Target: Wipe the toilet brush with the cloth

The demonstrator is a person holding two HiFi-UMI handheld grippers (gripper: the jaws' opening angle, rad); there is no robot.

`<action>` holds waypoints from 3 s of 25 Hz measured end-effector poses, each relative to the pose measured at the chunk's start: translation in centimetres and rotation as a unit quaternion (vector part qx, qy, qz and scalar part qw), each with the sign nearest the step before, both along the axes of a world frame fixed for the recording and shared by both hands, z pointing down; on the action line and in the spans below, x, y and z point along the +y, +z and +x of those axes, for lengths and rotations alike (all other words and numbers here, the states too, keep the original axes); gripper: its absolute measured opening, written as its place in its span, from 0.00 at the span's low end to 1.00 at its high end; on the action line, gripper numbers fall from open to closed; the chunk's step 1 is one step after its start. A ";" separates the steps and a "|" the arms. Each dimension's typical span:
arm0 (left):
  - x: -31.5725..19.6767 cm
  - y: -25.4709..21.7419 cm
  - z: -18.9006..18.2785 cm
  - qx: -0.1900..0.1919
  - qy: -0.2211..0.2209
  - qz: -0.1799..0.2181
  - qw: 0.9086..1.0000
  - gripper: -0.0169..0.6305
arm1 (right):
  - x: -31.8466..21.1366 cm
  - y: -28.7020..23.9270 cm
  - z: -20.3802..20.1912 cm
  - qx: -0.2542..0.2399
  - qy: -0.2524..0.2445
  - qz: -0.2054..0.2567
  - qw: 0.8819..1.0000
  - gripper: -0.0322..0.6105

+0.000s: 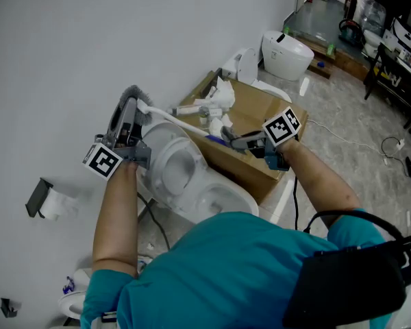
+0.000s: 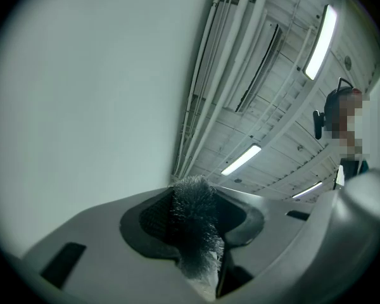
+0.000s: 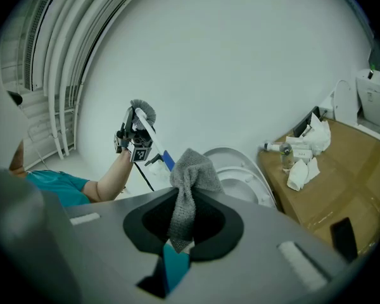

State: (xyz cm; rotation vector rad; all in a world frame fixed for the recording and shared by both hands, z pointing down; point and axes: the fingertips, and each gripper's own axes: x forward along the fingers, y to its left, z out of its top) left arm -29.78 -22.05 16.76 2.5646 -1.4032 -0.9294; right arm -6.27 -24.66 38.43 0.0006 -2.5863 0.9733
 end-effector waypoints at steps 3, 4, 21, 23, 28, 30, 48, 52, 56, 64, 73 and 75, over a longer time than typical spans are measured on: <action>0.1 -0.3 -0.7 0.004 -0.006 0.003 1.000 0.27 | 0.0 0.5 0.4 0.004 0.004 -0.003 1.000 0.08; 0.1 -0.2 -0.9 0.009 -0.007 0.003 1.000 0.27 | 0.0 0.7 0.5 0.005 0.006 -0.005 1.000 0.08; -0.5 1.7 -3.1 0.183 -0.019 -0.006 0.983 0.27 | 4.5 2.2 -5.1 -0.064 0.028 0.038 0.997 0.08; -1.5 2.4 -1.0 0.193 -0.009 -0.019 0.981 0.27 | 3.8 -0.8 -8.3 -0.102 0.048 0.057 0.992 0.08; -3.2 4.3 2.7 0.169 -0.016 -0.051 0.984 0.27 | 1.1 -6.3 -12.0 -0.150 0.129 0.094 0.976 0.08; -3.5 4.7 3.7 0.158 -0.015 -0.060 0.986 0.27 | 0.4 -7.8 -12.4 -0.159 0.151 0.112 0.969 0.08; -3.6 5.7 4.1 0.092 -0.034 -0.074 0.992 0.27 | -1.8 -8.7 -9.7 -0.199 0.228 0.086 0.949 0.08; -3.6 5.6 3.2 0.087 -0.049 -0.068 0.993 0.27 | -2.0 -8.6 -9.3 -0.201 0.236 0.081 0.947 0.08; -3.6 5.3 3.4 0.095 -0.035 -0.070 0.992 0.27 | -2.1 -8.4 -9.2 -0.201 0.240 0.078 0.946 0.08; -3.6 5.0 3.0 0.099 -0.032 -0.066 0.992 0.27 | -2.4 -8.2 -8.6 -0.206 0.249 0.072 0.944 0.08; -3.5 4.9 2.2 0.103 -0.038 -0.063 0.992 0.27 | -3.0 -7.5 -7.6 -0.206 0.266 0.059 0.940 0.08; -3.4 5.0 1.8 0.106 -0.044 -0.065 0.991 0.27 | -3.2 -7.3 -7.3 -0.206 0.272 0.056 0.938 0.08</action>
